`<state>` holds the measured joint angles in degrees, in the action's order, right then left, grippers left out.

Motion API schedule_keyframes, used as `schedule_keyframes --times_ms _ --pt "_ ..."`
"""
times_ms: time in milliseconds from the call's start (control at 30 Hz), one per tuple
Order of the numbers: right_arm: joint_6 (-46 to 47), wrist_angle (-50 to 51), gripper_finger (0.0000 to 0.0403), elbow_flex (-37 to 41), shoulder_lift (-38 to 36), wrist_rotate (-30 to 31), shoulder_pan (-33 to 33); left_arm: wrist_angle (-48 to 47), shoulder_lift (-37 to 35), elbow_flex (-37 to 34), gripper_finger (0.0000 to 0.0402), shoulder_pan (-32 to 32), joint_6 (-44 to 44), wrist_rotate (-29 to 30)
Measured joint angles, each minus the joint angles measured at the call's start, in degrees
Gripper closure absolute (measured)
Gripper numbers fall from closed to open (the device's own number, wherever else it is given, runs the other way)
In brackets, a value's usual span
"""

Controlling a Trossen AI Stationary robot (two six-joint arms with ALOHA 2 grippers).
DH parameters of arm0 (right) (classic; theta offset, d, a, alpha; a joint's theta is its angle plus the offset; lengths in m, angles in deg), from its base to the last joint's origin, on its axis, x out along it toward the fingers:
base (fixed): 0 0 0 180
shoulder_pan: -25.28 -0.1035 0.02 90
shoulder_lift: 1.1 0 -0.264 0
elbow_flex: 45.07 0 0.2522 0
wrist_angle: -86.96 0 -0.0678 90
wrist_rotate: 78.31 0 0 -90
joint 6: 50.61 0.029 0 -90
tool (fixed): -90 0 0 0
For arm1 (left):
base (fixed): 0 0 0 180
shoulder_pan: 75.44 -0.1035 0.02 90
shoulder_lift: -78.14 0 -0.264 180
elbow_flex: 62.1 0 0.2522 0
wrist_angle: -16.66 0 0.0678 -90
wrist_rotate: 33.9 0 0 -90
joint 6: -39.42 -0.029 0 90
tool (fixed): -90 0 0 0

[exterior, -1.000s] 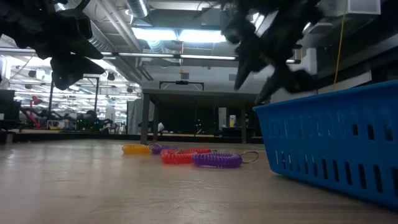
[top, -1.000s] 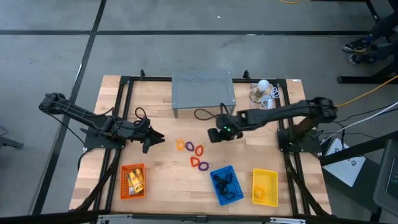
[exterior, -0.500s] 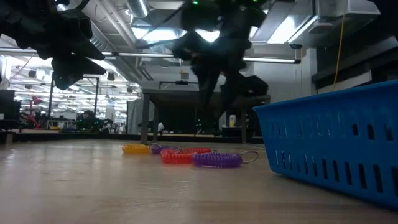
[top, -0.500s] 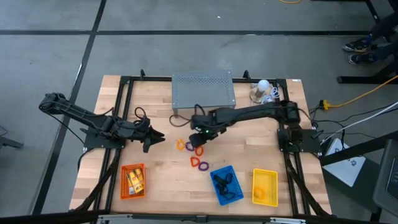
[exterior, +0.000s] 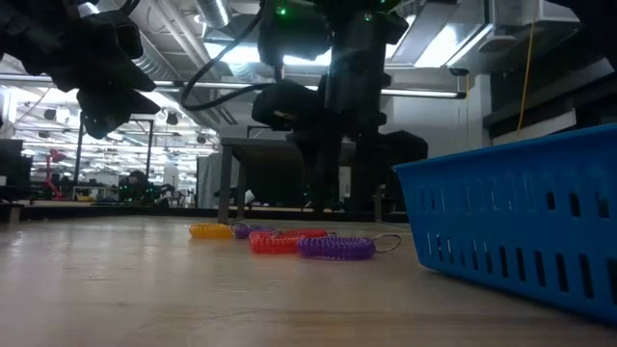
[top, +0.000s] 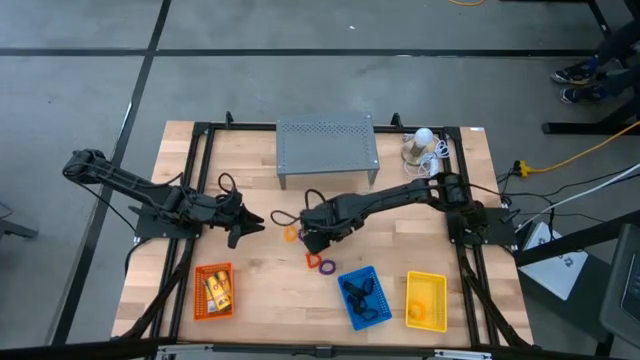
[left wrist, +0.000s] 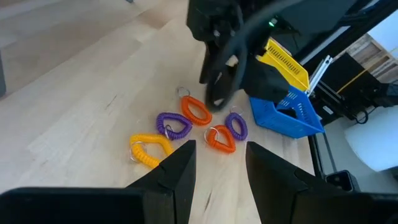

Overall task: Pick & Place Office Desk Supplies
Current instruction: Put the orange spring keychain into the yellow bin

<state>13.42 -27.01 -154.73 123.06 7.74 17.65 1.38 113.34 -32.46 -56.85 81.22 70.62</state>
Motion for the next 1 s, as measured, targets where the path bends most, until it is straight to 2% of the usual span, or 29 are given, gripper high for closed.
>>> schedule_keyframes --times_ms 300,600,733,900,1000 --pt "5.55 -3.53 0.0200 -0.01 0.64 1.87 0.40 -0.51 0.00 0.00 0.0268 0.00 -0.20 -2.95" --pt "7.92 -3.70 0.0216 -0.28 4.59 -1.50 0.29 -1.33 -0.02 0.00 0.0268 0.00 -0.65 -5.38" --pt "8.45 -2.69 0.0262 -0.26 4.67 0.19 0.23 -1.55 -0.02 0.00 0.0268 0.04 -0.65 -5.70" --pt "7.10 -1.64 0.0369 -0.15 4.72 0.25 0.25 -1.51 -0.02 0.00 0.0268 0.04 -0.65 -5.43" --pt "5.82 -1.68 0.0387 -0.11 4.72 0.11 0.25 -1.51 -0.02 0.00 0.0268 0.04 -0.65 -5.23"
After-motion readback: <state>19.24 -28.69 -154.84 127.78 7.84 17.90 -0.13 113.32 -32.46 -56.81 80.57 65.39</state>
